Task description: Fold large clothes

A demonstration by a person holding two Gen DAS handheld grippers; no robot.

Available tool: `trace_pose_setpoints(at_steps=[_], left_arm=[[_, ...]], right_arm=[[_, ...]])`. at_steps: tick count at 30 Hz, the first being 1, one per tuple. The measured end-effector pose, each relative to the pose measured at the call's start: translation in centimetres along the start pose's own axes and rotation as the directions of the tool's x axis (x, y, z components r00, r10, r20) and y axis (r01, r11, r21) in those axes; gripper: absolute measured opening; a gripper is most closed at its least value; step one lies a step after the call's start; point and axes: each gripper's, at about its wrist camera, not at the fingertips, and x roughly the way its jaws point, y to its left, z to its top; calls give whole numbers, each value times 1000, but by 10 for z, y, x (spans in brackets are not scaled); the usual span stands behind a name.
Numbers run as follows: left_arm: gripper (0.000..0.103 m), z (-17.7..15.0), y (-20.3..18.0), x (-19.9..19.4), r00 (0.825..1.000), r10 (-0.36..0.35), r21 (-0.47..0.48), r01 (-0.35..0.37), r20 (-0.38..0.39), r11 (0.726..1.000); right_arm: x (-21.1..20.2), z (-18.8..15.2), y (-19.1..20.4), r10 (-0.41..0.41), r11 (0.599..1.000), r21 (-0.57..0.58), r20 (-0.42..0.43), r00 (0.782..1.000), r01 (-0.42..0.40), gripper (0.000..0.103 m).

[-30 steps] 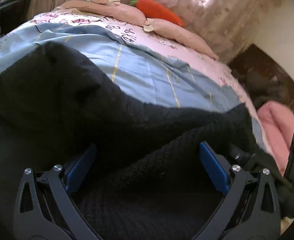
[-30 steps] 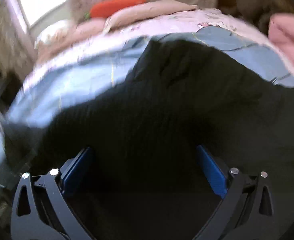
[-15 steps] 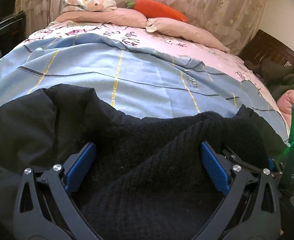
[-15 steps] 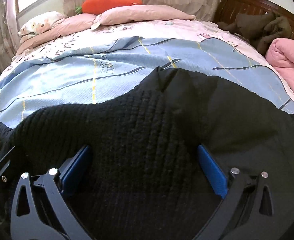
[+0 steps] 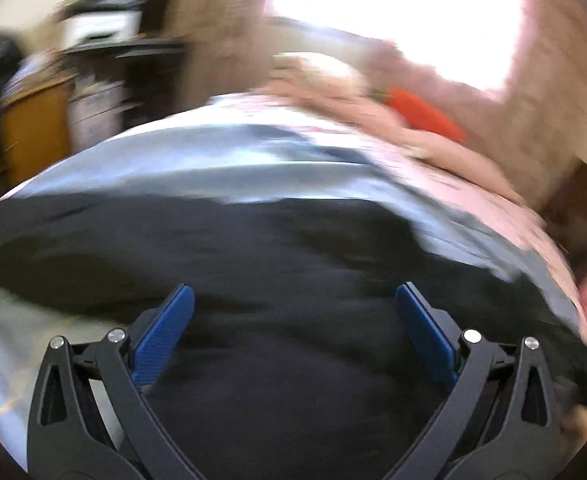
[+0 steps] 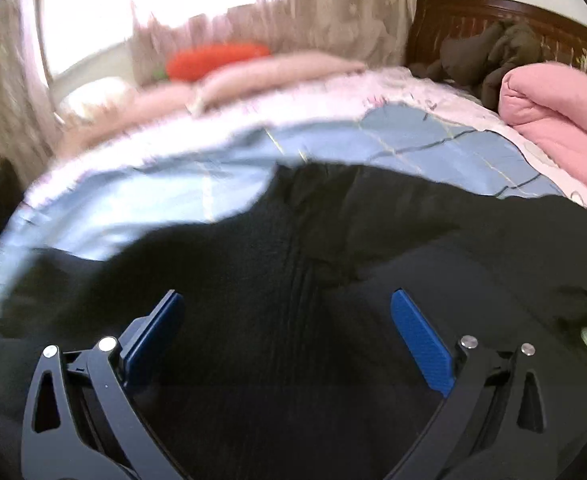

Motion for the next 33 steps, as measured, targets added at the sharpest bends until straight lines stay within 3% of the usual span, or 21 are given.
trace_pose_setpoints(at_steps=[2,3,5,6,8,9,10,12,13,15,16,18,20,24,27,30,31,32,33], left_arm=[[101,0,46,-4,999,22,-77,-24,-30,997],[101,-1,77,-10,999,28,-129,-32,-27,991],[101,-2,119,-19,999,54,-186,-54,-6,981],[101,-2,143,-21,997,82,-219,-82,-12,972],[101,-2,176,-15,991,118,-273,-130,-60,953],[101,-3,192,-8,987,128,-311,-152,-97,938],[101,-5,205,-3,984,125,-353,-161,-123,922],[101,-9,223,5,987,91,-428,-141,-134,893],[101,-11,227,8,989,77,-445,-127,-130,886],[101,-9,234,17,990,64,-455,-116,-129,883],[101,-8,238,23,989,66,-447,-119,-132,887],[101,-2,240,31,988,80,-415,-129,-133,901],[101,5,242,37,986,93,-393,-140,-136,909],[101,12,253,45,987,115,-426,-153,-112,892],[101,13,248,46,986,141,-418,-165,-88,893],[101,7,255,38,1000,30,-495,-29,-7,868],[101,4,260,36,999,-21,-527,33,28,849],[101,2,268,33,994,-82,-573,112,78,812],[101,1,273,34,990,-99,-604,137,96,785]], right_arm=[[-47,-5,-8,-18,999,38,138,990,13,102],[-77,-9,-12,-13,998,65,238,971,-2,102],[-109,-13,-16,-17,996,92,352,936,-16,102],[-125,-15,-15,-53,993,118,419,907,3,102],[-138,-14,-12,-97,988,149,487,868,27,102],[-139,-12,-10,-91,989,149,502,860,18,102],[-138,-7,-8,-84,990,137,503,860,17,102],[-134,3,-1,-54,996,88,457,888,15,102],[-137,5,-1,-35,997,77,460,887,0,102],[-153,9,0,-41,997,77,508,860,2,102],[-158,12,1,-34,998,62,505,862,2,102],[-158,23,7,14,1000,-11,432,902,-10,102],[-156,24,11,12,998,-56,373,928,10,102],[-149,8,24,-25,991,-118,280,960,60,102],[-139,-11,30,-58,987,-133,199,978,85,102],[-131,-29,34,-37,987,-147,146,989,58,102],[-127,-34,35,-36,987,-152,132,991,56,102],[-126,-38,37,-36,986,-157,121,992,55,102],[-124,-43,39,-35,985,-165,109,993,53,102]])
